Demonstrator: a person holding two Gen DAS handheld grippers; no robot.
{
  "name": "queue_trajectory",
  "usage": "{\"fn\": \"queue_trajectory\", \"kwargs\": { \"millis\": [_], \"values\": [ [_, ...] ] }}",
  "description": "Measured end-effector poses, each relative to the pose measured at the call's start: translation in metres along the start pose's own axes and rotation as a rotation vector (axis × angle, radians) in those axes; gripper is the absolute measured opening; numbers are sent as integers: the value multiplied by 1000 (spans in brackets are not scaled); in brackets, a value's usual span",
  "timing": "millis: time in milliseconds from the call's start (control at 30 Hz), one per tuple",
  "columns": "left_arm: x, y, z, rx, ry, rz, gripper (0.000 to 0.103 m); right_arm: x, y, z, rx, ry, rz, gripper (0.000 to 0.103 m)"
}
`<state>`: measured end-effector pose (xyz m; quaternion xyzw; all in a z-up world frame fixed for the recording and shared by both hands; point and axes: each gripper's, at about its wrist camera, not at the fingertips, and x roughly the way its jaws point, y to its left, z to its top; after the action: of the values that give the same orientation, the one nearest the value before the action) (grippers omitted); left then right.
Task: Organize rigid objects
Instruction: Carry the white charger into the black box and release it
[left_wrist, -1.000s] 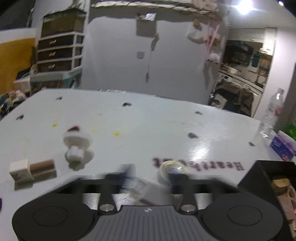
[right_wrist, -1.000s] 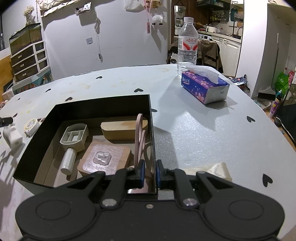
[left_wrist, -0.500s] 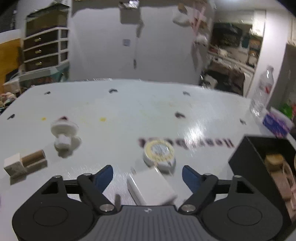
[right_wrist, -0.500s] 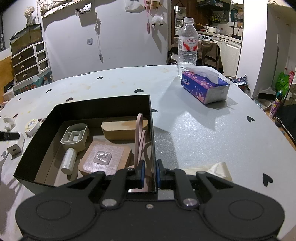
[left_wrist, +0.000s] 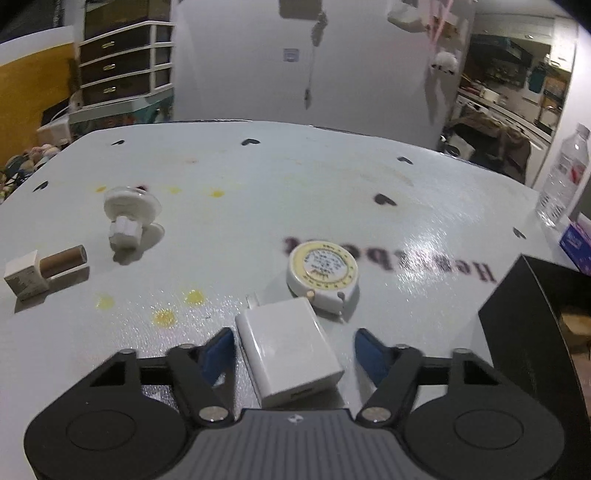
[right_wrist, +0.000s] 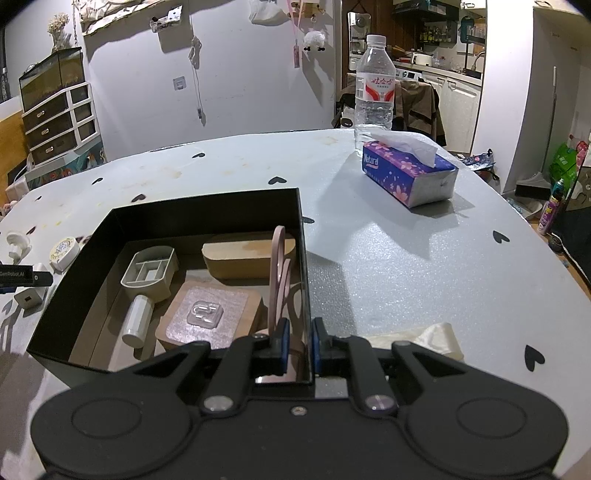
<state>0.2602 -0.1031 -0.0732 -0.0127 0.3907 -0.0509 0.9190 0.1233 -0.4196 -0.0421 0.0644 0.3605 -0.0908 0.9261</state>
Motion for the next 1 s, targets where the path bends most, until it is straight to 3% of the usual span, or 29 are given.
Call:
{"fn": "queue_trajectory", "kwargs": {
  "millis": [33, 367, 733, 900, 1000],
  "values": [
    [-1, 0, 0, 3, -4, 14, 55, 0, 0, 0, 0, 0, 0, 14],
    [-17, -1, -1, 17, -34, -58, 50, 0, 1, 0, -1, 0, -1, 14],
    [-80, -61, 9, 174, -153, -364, 50, 0, 0, 0, 1, 0, -1, 13],
    [-86, -95, 6, 242, -127, -474, 50, 0, 0, -1, 3, -1, 0, 13],
    [-79, -111, -1, 264, -73, -499, 50, 0, 0, -1, 2, -1, 0, 13]
  ]
}}
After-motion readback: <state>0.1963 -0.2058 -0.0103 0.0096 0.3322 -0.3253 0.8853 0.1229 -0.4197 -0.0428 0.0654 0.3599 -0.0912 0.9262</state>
